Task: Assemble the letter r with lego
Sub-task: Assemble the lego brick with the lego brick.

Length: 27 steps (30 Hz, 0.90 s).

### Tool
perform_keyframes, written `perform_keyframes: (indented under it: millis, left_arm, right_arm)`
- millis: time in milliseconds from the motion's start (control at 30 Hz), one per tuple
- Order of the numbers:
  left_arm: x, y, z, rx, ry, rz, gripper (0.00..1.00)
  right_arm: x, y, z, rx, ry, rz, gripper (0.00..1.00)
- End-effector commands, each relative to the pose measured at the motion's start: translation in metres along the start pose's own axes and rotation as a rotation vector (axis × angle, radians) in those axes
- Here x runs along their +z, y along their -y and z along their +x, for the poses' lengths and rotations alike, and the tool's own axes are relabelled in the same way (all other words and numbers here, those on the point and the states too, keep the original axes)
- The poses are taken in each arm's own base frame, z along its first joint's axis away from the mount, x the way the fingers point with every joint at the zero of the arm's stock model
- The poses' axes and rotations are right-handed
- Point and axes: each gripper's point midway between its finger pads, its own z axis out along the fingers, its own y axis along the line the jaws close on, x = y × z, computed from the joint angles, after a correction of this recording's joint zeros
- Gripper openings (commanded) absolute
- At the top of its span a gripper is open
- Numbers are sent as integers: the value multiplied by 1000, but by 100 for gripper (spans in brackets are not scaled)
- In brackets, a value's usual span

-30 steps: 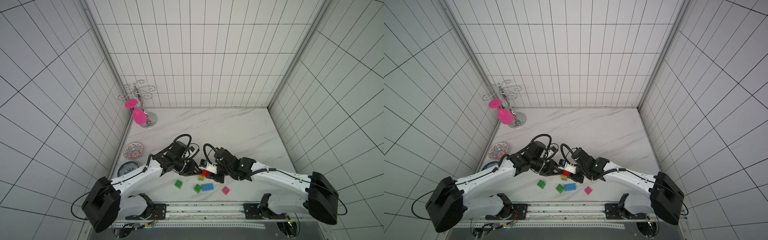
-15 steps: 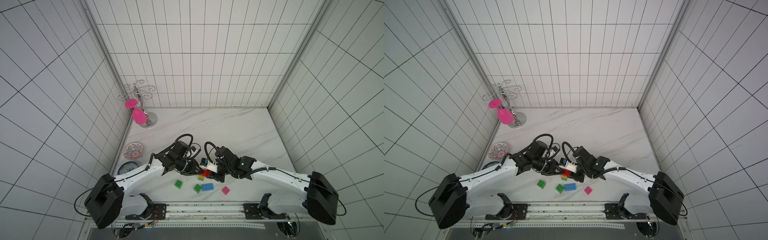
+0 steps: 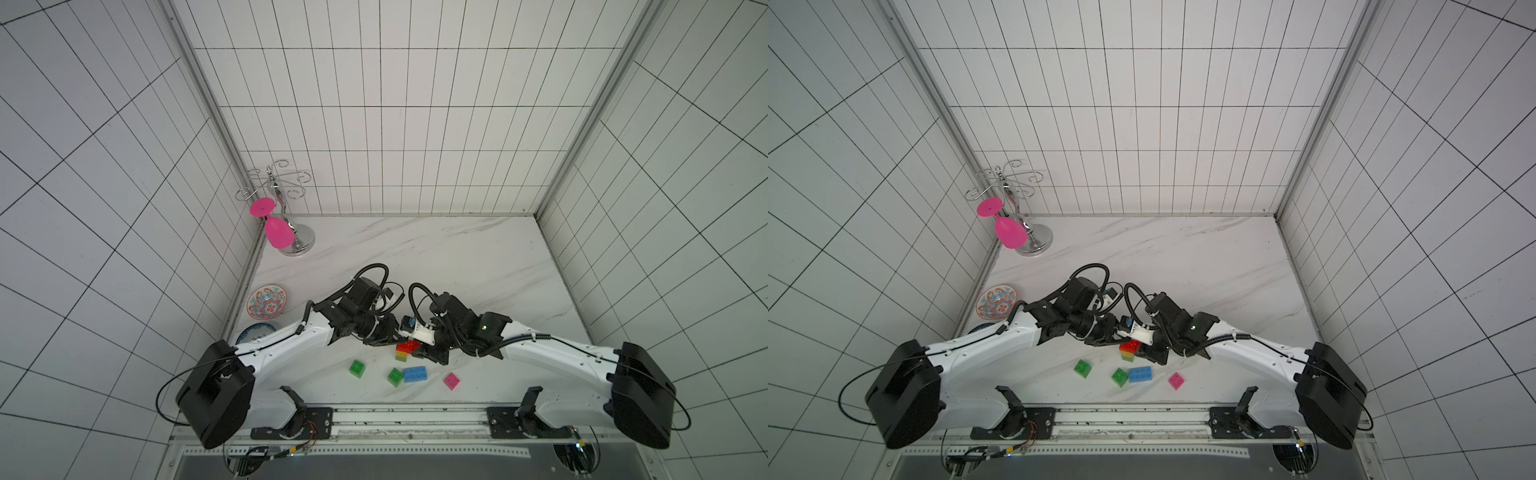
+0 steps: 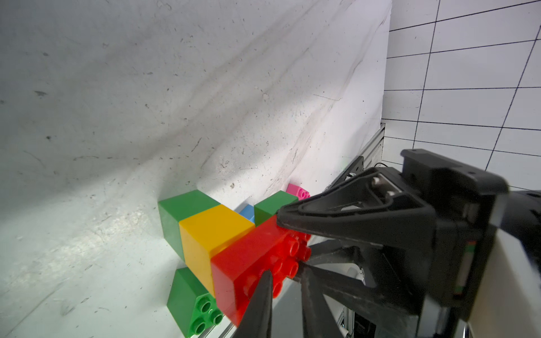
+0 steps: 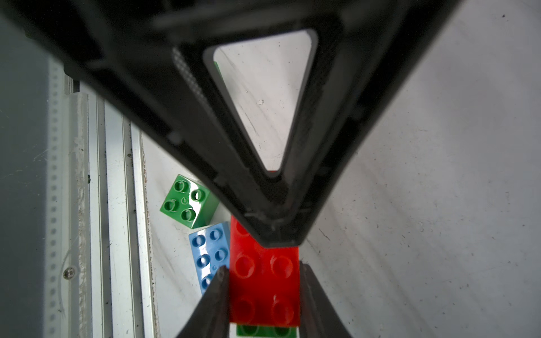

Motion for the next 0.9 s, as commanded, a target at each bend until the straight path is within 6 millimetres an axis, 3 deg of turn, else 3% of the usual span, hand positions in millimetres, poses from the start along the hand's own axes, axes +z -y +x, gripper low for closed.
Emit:
perform_keyframes:
  millis: [0,367,667,733,800,867]
  left_arm:
    - [5,-15,7,-10,-19,-40,21]
    - [25,-66,33,-67,-81,-117,20]
    - [29,-93,49,-94,-103,-168,20]
    - [30,-97,52,-98,-106,-174,20]
    - [30,-99,54,-102,-110,-178,20]
    - [30,-101,55,-103,-109,-183,20]
  right_arm:
    - [6,-6,24,29,-74,-31,0]
    - [1,-3,26,41,-109,-12,0]
    - [-7,-1,22,64,-103,11,0]
    - [-8,-1,19,75,-101,10,7]
    - [-11,-2,15,85,-89,5,26]
    - [-15,-3,9,85,-64,11,36]
